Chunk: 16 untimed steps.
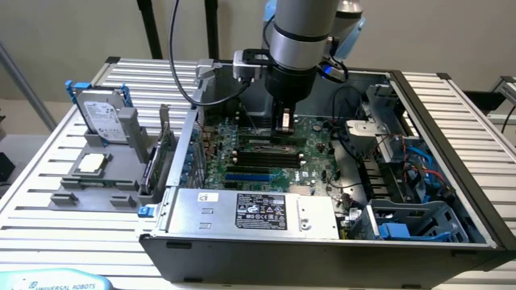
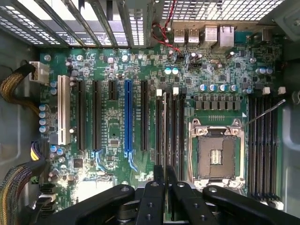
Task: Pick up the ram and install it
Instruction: 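Insert the ram into the slot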
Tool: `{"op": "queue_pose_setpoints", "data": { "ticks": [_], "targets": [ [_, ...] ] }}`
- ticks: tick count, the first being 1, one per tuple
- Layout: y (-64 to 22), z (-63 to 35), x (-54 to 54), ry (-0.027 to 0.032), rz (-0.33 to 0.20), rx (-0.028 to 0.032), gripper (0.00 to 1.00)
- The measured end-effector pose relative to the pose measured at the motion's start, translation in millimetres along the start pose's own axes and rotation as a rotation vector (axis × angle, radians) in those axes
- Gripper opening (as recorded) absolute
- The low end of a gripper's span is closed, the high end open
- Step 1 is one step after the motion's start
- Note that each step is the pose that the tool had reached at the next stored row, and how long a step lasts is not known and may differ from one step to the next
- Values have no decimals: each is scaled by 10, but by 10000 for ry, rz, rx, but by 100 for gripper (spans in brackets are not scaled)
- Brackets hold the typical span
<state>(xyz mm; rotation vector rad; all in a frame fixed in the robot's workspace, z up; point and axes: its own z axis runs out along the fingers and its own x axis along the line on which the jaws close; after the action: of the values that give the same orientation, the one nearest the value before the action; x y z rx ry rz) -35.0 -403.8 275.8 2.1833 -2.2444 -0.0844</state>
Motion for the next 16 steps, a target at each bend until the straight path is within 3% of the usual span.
{"op": "queue_pose_setpoints", "data": {
  "ticks": [16],
  "targets": [
    [-22,278,11,148,-71,2,13]
  ]
}}
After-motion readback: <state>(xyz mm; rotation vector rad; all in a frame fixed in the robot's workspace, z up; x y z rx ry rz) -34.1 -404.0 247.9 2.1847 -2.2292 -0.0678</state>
